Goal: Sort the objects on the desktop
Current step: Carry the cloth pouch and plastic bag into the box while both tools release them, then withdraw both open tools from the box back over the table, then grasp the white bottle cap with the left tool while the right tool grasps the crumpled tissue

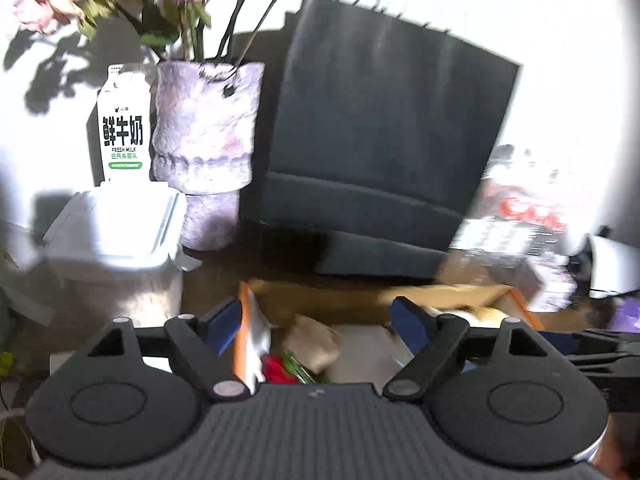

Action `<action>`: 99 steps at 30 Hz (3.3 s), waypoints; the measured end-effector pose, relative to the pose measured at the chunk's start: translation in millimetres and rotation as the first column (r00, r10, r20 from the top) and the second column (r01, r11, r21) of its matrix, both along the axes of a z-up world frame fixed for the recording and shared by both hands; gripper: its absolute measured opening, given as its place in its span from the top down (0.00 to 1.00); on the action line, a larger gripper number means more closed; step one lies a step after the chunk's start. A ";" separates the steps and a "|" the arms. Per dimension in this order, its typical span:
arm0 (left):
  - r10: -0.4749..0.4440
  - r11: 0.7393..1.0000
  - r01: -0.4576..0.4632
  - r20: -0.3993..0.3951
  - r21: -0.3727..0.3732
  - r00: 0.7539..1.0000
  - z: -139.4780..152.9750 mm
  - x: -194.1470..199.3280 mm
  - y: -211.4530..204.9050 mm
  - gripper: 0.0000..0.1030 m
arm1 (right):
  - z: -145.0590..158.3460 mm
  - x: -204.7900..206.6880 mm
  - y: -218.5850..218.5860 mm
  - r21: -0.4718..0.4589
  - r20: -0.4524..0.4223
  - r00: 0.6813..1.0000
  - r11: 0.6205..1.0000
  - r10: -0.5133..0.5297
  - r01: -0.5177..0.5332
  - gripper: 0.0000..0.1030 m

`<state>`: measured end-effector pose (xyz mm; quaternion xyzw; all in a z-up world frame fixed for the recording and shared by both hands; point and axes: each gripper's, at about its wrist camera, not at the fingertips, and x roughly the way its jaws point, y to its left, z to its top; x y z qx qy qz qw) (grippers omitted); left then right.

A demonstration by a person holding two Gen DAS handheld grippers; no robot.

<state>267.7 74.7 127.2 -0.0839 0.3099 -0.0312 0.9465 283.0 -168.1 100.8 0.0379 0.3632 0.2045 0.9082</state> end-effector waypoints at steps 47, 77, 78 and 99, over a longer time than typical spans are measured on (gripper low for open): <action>0.026 0.990 -0.032 0.049 0.135 0.998 -107.5 -302.2 -40.0 0.02 | -95.7 -302.1 -69.9 -0.087 0.088 0.992 0.992 -0.088 0.096 0.20; 0.012 0.994 -0.010 -0.023 0.111 1.000 -119.9 -231.1 -9.9 0.71 | -100.8 -256.9 -42.2 -0.144 0.123 0.990 0.986 -0.071 0.088 0.76; 0.010 0.995 -0.007 -0.027 0.096 1.000 -119.0 -236.8 -10.1 0.71 | -100.5 -262.2 -40.5 -0.145 0.125 0.990 0.986 -0.062 0.080 0.76; -0.072 0.997 0.071 0.030 0.021 0.997 -79.4 -320.9 -33.8 0.71 | -55.2 -327.2 -48.0 -0.008 0.293 0.956 1.000 0.013 -0.011 0.80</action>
